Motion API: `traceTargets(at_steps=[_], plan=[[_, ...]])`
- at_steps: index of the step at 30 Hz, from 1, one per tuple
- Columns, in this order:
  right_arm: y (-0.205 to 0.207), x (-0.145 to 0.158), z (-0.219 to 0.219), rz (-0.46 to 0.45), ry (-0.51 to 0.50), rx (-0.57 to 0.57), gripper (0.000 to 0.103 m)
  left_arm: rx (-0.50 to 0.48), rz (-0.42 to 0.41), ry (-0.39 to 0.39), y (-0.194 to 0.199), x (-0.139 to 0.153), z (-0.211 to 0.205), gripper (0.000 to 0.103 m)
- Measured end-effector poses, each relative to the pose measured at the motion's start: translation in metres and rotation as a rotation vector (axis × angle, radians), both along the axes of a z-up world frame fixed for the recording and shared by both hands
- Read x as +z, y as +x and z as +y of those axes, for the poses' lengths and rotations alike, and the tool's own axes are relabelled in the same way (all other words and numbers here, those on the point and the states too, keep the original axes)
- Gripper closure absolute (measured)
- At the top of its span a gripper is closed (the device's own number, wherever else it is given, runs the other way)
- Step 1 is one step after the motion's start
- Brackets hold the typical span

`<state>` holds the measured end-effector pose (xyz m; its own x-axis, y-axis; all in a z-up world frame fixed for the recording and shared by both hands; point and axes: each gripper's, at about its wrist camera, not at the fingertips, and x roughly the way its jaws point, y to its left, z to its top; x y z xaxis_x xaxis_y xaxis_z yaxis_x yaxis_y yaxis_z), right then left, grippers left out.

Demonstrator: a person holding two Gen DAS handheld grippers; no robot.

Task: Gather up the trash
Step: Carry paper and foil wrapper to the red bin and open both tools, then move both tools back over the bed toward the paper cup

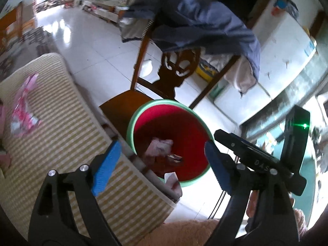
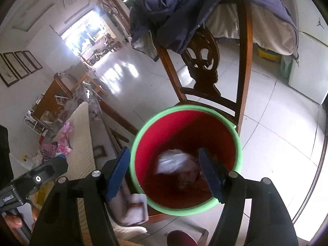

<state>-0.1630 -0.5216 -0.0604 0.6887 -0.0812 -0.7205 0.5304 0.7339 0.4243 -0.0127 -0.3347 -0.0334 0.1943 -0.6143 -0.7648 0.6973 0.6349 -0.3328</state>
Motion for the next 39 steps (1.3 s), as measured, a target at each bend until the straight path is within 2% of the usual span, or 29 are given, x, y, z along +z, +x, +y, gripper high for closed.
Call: traceTargets(at_steps=[3,6,9,12,13,17,19,22,23,24,26,27,29,33,36,39], plan=[[0.002,0.014,0.010,-0.027,-0.011,0.015,0.034,0.092,0.010,-0.025,0.001,0.001,0.029,0.021],[0.011,0.032,0.030,-0.068,-0.018,0.064,0.032,0.217,-0.019,-0.010,0.001,0.003,0.072,0.021],[0.028,0.052,0.064,-0.116,-0.017,0.156,0.030,0.348,-0.018,-0.018,0.005,0.007,0.128,0.021],[0.051,0.068,0.115,-0.178,0.000,0.304,0.027,0.512,-0.018,0.002,0.012,0.009,0.193,0.021],[0.057,0.070,0.128,-0.189,0.006,0.345,0.026,0.594,-0.016,-0.001,0.017,0.010,0.223,0.021],[0.080,0.065,0.188,-0.188,0.025,0.517,0.024,0.878,-0.042,-0.008,0.023,0.015,0.324,0.021],[0.086,0.063,0.205,-0.156,-0.010,0.557,0.024,1.000,-0.043,0.018,0.024,0.013,0.370,0.021],[0.087,0.063,0.209,-0.151,-0.022,0.547,0.024,1.132,0.001,0.063,0.026,0.002,0.423,0.021],[0.087,0.061,0.206,-0.148,-0.006,0.532,0.024,1.156,0.022,0.087,0.029,-0.004,0.436,0.019],[0.086,0.059,0.204,-0.147,0.010,0.521,0.024,1.165,0.021,0.112,0.030,-0.006,0.442,0.010],[0.086,0.058,0.203,-0.144,0.020,0.511,0.024,1.175,-0.005,0.198,0.036,-0.009,0.451,0.009],[0.086,0.058,0.202,-0.142,0.017,0.512,0.024,1.166,0.027,0.216,0.042,-0.015,0.455,0.009],[0.087,0.058,0.205,-0.131,-0.005,0.524,0.024,1.176,0.046,0.219,0.044,-0.021,0.460,0.008],[0.088,0.059,0.213,-0.115,-0.040,0.544,0.024,1.166,0.012,0.227,0.053,-0.020,0.459,0.007],[0.088,0.058,0.211,-0.115,-0.028,0.542,0.024,1.165,-0.003,0.184,0.039,-0.019,0.460,0.007],[0.088,0.057,0.209,-0.113,-0.015,0.539,0.024,1.042,-0.045,0.090,0.036,-0.011,0.438,0.007]])
